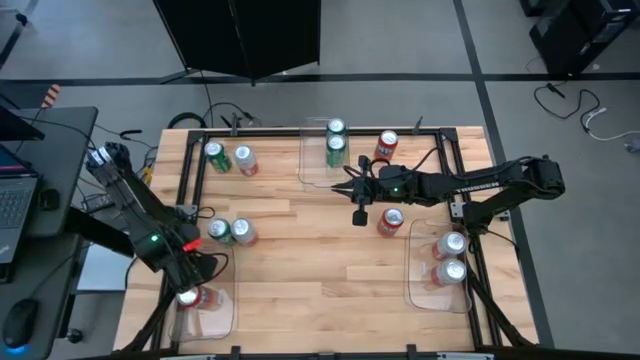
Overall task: Sort soda cans
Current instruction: Put the top green soda can into the top transparent bin
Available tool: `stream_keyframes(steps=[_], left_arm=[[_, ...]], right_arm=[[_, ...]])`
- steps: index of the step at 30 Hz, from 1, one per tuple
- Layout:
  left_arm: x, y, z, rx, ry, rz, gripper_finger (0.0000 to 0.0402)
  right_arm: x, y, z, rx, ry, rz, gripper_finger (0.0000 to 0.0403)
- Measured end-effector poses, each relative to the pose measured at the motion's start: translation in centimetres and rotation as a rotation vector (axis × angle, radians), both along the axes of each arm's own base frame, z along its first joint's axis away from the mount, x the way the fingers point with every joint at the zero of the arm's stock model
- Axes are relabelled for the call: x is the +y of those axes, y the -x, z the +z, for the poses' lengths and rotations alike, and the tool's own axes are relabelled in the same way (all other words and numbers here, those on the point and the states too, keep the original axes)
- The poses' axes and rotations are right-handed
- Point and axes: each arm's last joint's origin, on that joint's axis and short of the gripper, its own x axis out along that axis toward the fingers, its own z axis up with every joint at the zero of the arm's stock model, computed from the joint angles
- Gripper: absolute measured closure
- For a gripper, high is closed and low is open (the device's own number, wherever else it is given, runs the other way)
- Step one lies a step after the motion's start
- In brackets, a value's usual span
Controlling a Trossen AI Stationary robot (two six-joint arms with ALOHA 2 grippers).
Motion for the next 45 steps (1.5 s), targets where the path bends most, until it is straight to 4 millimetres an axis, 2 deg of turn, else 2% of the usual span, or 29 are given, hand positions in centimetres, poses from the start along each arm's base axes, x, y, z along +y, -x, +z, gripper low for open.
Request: stream_keyframes(steps=[7,12,15,19,24,27,32,39,42,45], left_arm=[[0.6,0.4,2.4,0.029,-0.047,0.0,0.0044],[0.9,0.4,4.0,-0.044,-0.102,0.001,0.0044],[1.1,0.1,4.3,-0.152,-0.173,-0.015,0.0046],[1.5,-0.7,4.5,-0.358,-0.359,-0.118,0.0062],[1.5,-1.7,4.8,-0.605,-0.607,-0.306,0.0102],[1.4,-2.4,4.6,-0.679,-0.705,-0.39,0.0129],[1.5,-3.9,3.4,-0.712,-0.801,-0.449,0.0162],[2.7,-6.2,2.1,-0.67,-0.983,-0.534,0.0196],[3.6,-6.7,1.8,-0.605,-1.094,-0.57,0.0226],[4.6,-7.1,1.8,-0.538,-1.126,-0.583,0.0276]], right_arm=[[0.0,0.0,0.0,0.0,0.0,0.0,0.0389],[0.0,0.0,0.0,0.0,0.002,0.001,0.0389],[0.0,0.0,0.0,0.0,0.001,0.0,0.0389],[0.1,0.0,0.0,-0.001,-0.012,0.035,0.0389],[0.1,0.0,0.0,-0.001,-0.015,0.044,0.0389],[0.2,-0.1,0.2,-0.008,-0.027,0.042,0.0389],[0.2,-0.3,0.7,0.024,-0.068,0.03,0.0389],[0.7,-0.3,0.8,0.03,-0.133,0.021,0.0389],[1.0,-0.6,0.6,0.023,-0.16,0.021,0.0388],[1.2,-0.9,0.2,0.027,-0.181,0.021,0.0382]])
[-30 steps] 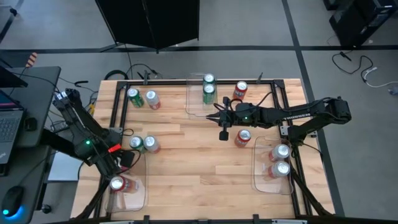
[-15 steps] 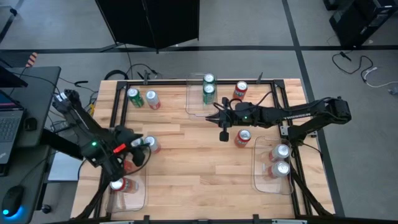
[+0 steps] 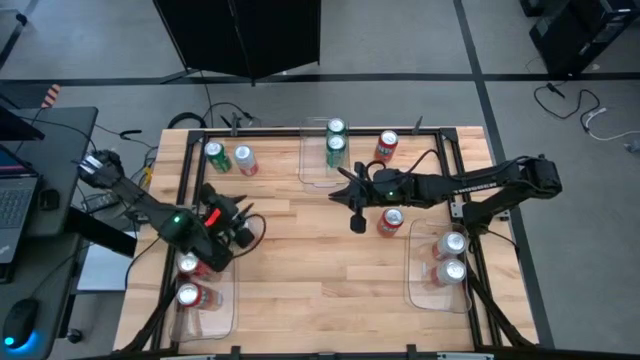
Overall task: Sort soda cans
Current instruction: Put the top green soda can into the top transparent bin
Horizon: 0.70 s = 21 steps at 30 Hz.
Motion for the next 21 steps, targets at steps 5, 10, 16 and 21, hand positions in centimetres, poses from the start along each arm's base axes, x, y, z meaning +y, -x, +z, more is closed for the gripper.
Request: stream_keyframes(steps=[5,10,16,21], left_arm=[[0.7,-0.6,0.6,0.041,-0.041,-0.03,0.0383],[1.4,-1.1,1.8,0.046,-0.04,-0.099,0.0397],[2.2,-2.6,2.3,-0.021,-0.014,-0.311,0.04],[4.0,-3.7,0.8,-0.147,-0.001,-0.513,0.04]], right_arm=[[0.2,-0.7,-0.4,-0.026,-0.008,0.002,0.0368],[0.3,-0.9,-0.6,-0.037,-0.024,0.0,0.036],[0.5,-0.9,-0.6,-0.039,-0.031,0.004,0.0361],[0.7,-0.9,-0.6,-0.034,-0.032,0.01,0.0361]])
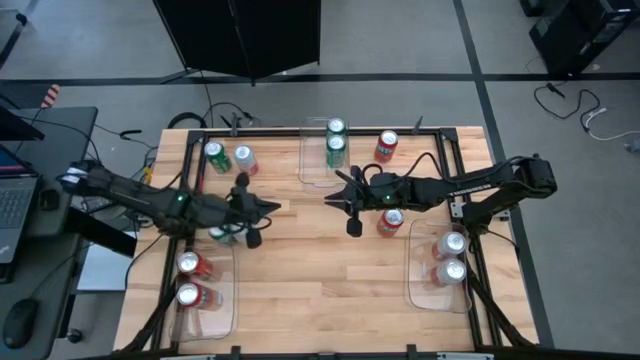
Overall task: Sort soda cans
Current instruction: Put the top green soda can into the top transparent bin
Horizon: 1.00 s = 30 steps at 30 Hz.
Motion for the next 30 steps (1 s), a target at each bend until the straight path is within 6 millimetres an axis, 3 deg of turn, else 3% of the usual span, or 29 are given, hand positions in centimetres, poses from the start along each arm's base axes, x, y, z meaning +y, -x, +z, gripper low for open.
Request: stream_keyframes(steps=[5,10,17,24,30], left_arm=[[1.9,-0.4,-1.3,-0.039,0.024,-0.108,0.0401],[3.3,-0.6,-1.3,-0.05,-0.022,-0.187,0.0401],[5.1,-0.4,-0.6,-0.105,-0.063,-0.272,0.0401],[7.0,0.2,-0.7,-0.081,-0.061,-0.249,0.0401],[8.2,0.6,-1.5,0.016,0.033,-0.118,0.0401]], right_arm=[[0.3,0.1,-0.2,0.016,-0.03,-0.002,0.0356],[0.6,-0.3,-0.4,-0.005,-0.065,-0.004,0.0346],[1.7,-2.7,-2.9,-0.073,-0.091,0.023,0.0329],[1.9,-4.2,-4.3,-0.1,-0.143,0.012,0.0312],[1.9,-4.8,-3.6,-0.114,-0.134,0.014,0.029]])
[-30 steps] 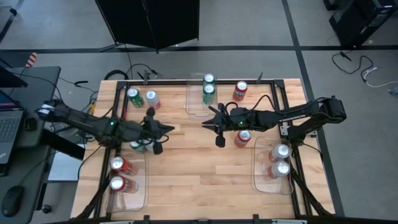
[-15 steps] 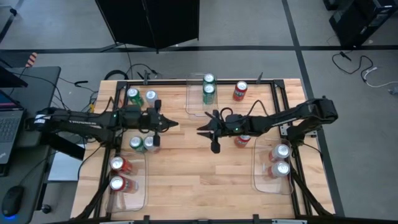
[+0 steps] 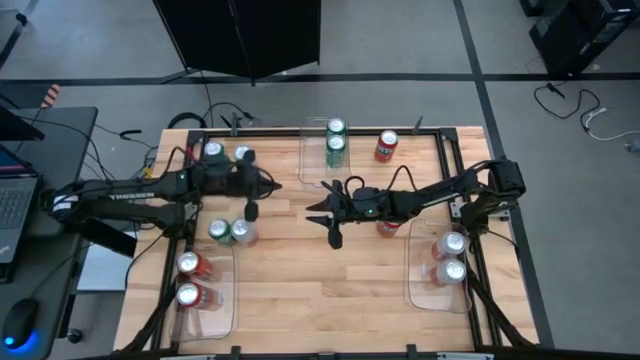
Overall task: Sort soda cans
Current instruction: Put the top green soda can into the top transparent bin
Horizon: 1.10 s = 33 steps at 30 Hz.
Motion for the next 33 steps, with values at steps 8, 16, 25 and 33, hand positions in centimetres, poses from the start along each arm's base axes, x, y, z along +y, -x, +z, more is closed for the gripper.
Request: stream_keyframes(steps=[8,16,25,33], left_arm=[[1.9,1.9,4.2,0.272,0.142,0.448,0.0401],[4.3,4.2,10.2,0.523,0.218,0.648,0.039],[8.2,4.7,10.0,0.808,0.299,0.732,0.0339],[10.8,3.7,7.8,0.95,0.371,0.778,0.023]], right_arm=[[-0.2,0.1,0.0,0.008,0.021,-0.007,0.0257],[-0.2,0.1,-0.1,0.027,0.049,0.0,0.0237],[-0.6,2.1,2.5,0.084,0.116,-0.022,0.0204],[-0.6,3.7,4.5,0.085,0.138,-0.027,0.0169]])
